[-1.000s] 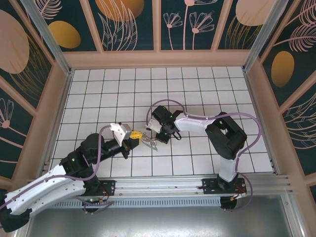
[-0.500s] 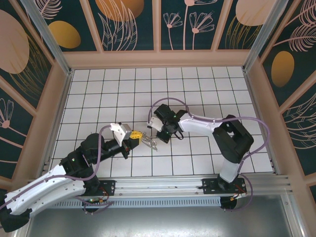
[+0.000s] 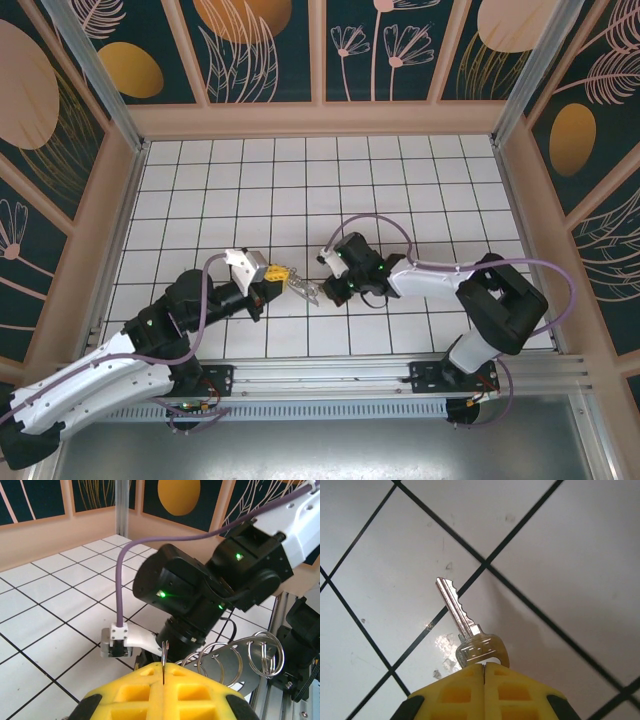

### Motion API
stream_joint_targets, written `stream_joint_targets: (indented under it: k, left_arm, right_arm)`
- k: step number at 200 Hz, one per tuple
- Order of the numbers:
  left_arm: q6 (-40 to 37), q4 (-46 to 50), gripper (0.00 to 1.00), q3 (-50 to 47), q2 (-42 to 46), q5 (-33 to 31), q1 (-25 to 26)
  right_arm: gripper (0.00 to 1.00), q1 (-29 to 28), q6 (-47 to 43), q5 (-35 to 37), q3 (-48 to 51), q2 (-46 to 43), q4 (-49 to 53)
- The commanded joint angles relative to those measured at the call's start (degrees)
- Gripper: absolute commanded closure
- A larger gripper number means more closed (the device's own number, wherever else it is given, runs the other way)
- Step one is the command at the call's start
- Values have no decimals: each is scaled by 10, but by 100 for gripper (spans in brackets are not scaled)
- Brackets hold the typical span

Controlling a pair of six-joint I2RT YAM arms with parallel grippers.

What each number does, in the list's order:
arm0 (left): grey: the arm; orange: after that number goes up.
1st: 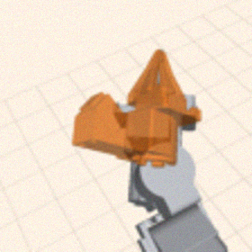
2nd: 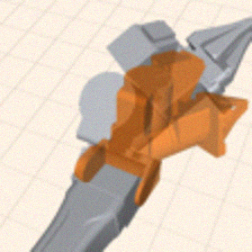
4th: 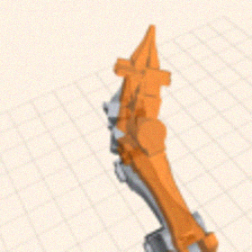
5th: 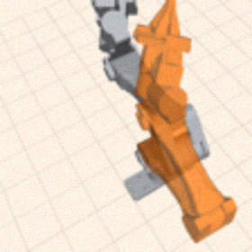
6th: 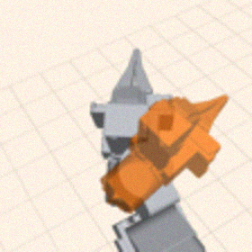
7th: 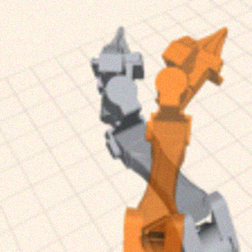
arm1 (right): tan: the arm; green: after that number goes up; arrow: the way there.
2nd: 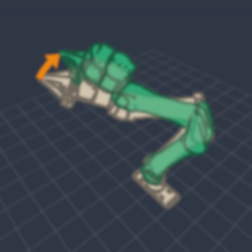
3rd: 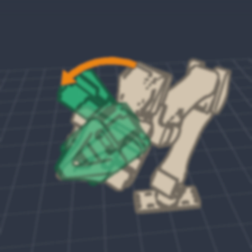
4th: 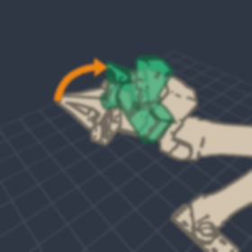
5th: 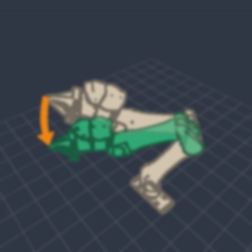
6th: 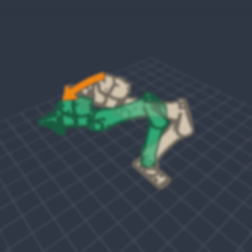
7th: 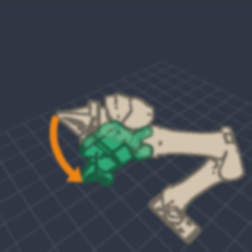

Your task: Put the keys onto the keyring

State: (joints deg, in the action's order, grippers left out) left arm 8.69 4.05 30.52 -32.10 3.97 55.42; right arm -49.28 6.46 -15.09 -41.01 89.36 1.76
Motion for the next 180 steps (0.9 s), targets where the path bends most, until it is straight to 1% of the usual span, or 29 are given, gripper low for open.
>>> stream_joint_targets:
  k: [1,40,74,111,119,148,180]
  left_arm:
    - [-3,-22,100,9,0,3,0]
    - [-2,-25,100,8,6,4,0]
    - [-2,-25,100,8,11,3,0]
    - [-3,-24,100,8,17,2,0]
    - [-2,-24,100,8,17,2,0]
    - [-4,-26,100,8,17,2,0]
    - [-3,-27,100,7,18,3,0]
  right_arm:
    - [100,-9,95,7,26,-18,-101]
    - [100,-10,102,48,32,-8,-92]
    - [92,-10,85,70,17,4,-57]
    - [77,-10,64,95,-8,0,-13]
    - [75,-10,60,96,-13,-2,-7]
    - [74,-10,37,107,-37,-6,33]
    - [73,-10,-11,103,-78,6,113]
